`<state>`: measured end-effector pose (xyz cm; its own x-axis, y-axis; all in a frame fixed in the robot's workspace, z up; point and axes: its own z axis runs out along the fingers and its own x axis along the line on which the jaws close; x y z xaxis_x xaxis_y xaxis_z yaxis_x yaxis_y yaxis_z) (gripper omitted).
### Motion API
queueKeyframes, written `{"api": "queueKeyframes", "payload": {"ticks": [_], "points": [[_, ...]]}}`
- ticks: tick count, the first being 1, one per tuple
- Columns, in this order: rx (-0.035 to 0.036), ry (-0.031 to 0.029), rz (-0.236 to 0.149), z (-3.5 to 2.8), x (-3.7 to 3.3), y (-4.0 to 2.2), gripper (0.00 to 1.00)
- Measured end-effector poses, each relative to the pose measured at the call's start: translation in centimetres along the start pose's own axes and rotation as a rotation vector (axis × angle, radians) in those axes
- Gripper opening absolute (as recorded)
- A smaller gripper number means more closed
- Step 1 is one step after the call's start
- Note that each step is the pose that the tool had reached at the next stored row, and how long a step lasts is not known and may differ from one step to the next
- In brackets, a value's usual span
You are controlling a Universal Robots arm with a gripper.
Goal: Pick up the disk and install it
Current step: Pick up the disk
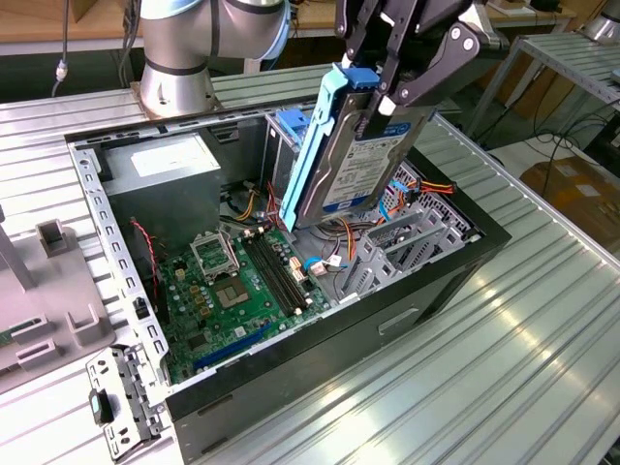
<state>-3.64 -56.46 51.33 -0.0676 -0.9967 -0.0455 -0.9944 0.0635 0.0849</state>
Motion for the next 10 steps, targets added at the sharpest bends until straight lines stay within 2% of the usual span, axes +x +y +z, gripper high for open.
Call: {"api": "queueKeyframes", "payload": {"ticks": [10], "points": [[-0.0016, 0.0002, 0.000, -0.06, 0.71, -1.00, 0.37]]}}
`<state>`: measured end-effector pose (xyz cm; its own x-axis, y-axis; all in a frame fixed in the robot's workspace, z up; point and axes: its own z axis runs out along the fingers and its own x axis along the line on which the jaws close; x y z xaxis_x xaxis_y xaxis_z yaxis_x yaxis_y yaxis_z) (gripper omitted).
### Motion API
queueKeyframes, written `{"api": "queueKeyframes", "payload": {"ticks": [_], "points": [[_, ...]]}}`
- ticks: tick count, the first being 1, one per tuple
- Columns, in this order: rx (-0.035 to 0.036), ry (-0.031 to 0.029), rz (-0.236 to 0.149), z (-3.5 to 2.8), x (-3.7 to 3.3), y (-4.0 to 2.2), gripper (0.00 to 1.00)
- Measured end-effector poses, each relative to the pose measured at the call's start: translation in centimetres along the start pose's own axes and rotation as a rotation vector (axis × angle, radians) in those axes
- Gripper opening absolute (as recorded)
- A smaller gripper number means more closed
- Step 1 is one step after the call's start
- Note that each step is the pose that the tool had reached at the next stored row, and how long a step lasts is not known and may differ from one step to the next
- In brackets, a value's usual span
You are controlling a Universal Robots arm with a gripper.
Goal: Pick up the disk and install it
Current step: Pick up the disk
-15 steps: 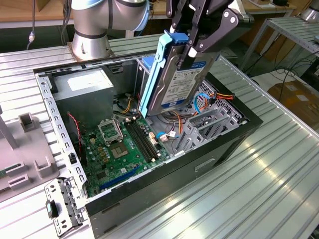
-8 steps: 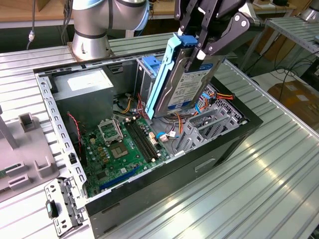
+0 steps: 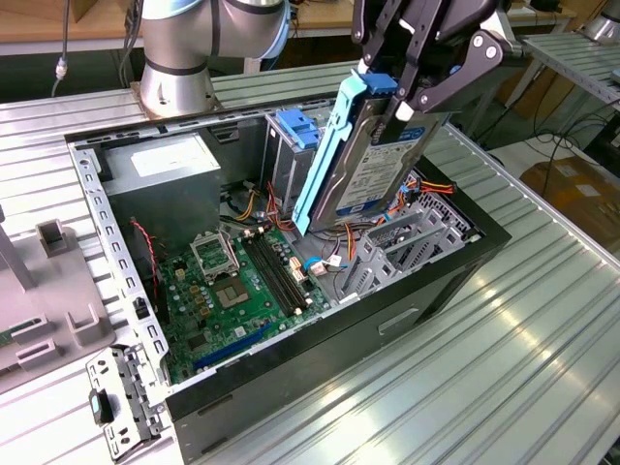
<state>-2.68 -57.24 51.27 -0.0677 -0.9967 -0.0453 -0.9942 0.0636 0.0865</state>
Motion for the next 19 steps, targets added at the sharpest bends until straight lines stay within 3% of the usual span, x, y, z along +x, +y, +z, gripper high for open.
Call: {"api": "queueKeyframes", "payload": {"ticks": [19], "points": [[-0.0031, 0.0001, 0.000, -0.12, 1.62, -2.21, 0.37]]}}
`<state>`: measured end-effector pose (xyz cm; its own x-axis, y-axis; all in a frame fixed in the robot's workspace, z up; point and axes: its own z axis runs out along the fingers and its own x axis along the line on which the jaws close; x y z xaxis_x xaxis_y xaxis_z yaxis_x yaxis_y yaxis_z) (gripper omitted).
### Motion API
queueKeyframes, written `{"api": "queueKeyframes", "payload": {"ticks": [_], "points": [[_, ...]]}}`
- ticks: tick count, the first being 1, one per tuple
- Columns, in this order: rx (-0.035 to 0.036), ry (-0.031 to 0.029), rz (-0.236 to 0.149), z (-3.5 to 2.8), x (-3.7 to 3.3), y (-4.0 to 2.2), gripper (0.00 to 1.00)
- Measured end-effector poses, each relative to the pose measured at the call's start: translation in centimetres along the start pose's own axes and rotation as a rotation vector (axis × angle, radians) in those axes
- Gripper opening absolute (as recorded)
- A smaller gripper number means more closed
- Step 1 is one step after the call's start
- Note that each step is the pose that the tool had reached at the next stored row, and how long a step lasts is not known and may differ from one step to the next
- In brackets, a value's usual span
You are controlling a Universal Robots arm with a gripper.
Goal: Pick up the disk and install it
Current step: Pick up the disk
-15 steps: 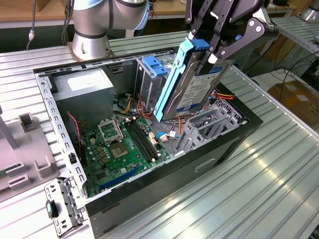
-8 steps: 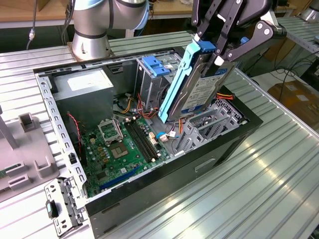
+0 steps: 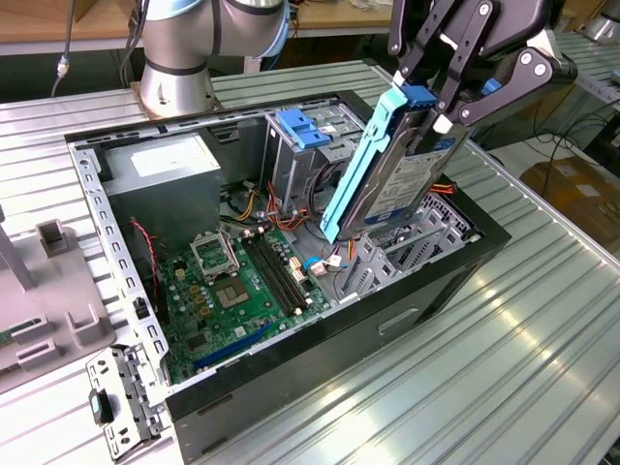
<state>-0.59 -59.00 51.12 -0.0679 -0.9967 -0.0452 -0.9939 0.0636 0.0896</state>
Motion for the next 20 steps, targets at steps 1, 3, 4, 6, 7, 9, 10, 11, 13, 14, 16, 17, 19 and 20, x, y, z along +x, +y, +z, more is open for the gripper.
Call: {"api": "queueKeyframes", "payload": {"ticks": [1, 3, 4, 6, 7, 9, 10, 11, 13, 14, 16, 17, 19, 20], "points": [[-0.0002, 0.0000, 0.000, -0.01, 0.09, -0.12, 0.37], [-0.0005, 0.0000, 0.000, -0.02, 0.24, -0.33, 0.37], [-0.0007, 0.0001, 0.000, -0.03, 0.31, -0.43, 0.37], [-0.0010, 0.0000, 0.000, -0.03, 0.45, -0.62, 0.37], [-0.0012, 0.0001, 0.000, -0.04, 0.51, -0.72, 0.37], [-0.0016, 0.0002, 0.000, -0.05, 0.64, -0.92, 0.37], [-0.0019, 0.0001, 0.000, -0.06, 0.71, -1.03, 0.37], [-0.0020, 0.0001, 0.000, -0.06, 0.77, -1.12, 0.37], [-0.0024, 0.0001, 0.000, -0.07, 0.88, -1.31, 0.37], [-0.0028, 0.0002, 0.000, -0.08, 0.98, -1.47, 0.37], [-0.0036, 0.0002, 0.000, -0.11, 1.19, -1.85, 0.37], [-0.0039, 0.0003, 0.000, -0.12, 1.26, -1.96, 0.37], [-0.0043, 0.0003, 0.000, -0.14, 1.41, -2.21, 0.37], [-0.0046, 0.0003, 0.000, -0.15, 1.50, -2.38, 0.37]]}}
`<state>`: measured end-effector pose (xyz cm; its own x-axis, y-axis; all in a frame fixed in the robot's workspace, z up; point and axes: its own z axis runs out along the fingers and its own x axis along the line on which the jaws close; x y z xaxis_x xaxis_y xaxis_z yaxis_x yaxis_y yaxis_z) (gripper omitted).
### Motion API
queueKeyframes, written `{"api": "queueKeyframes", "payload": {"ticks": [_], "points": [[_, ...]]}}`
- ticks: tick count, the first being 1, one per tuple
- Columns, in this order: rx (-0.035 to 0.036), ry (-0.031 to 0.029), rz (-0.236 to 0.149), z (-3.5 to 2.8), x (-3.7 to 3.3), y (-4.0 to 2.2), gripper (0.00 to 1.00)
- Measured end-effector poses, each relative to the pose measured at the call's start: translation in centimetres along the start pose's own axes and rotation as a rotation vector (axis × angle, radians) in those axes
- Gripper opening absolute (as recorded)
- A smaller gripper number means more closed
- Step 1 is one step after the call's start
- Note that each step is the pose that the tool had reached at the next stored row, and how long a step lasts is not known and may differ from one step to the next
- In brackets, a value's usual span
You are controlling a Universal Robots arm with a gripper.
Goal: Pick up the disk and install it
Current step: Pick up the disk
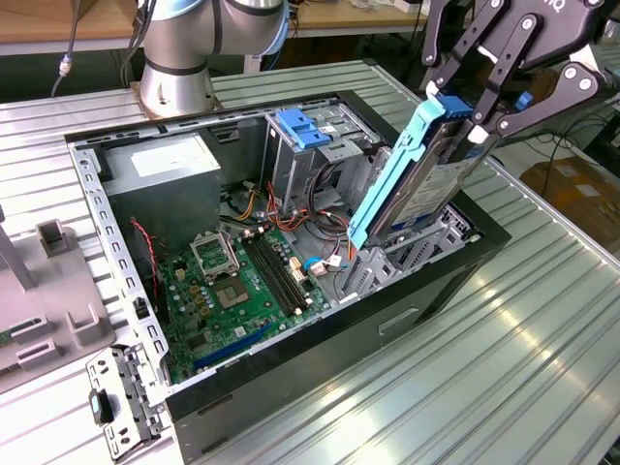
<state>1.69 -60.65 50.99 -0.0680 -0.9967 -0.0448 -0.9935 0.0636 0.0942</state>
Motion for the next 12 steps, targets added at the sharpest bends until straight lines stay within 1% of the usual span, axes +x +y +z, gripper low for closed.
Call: {"api": "queueKeyframes", "payload": {"ticks": [5, 12], "points": [[-0.0010, 0.0001, 0.000, -0.03, 0.37, -0.62, 0.37], [-0.0021, -0.0002, 0.000, -0.10, 0.39, -1.62, 0.37]]}}
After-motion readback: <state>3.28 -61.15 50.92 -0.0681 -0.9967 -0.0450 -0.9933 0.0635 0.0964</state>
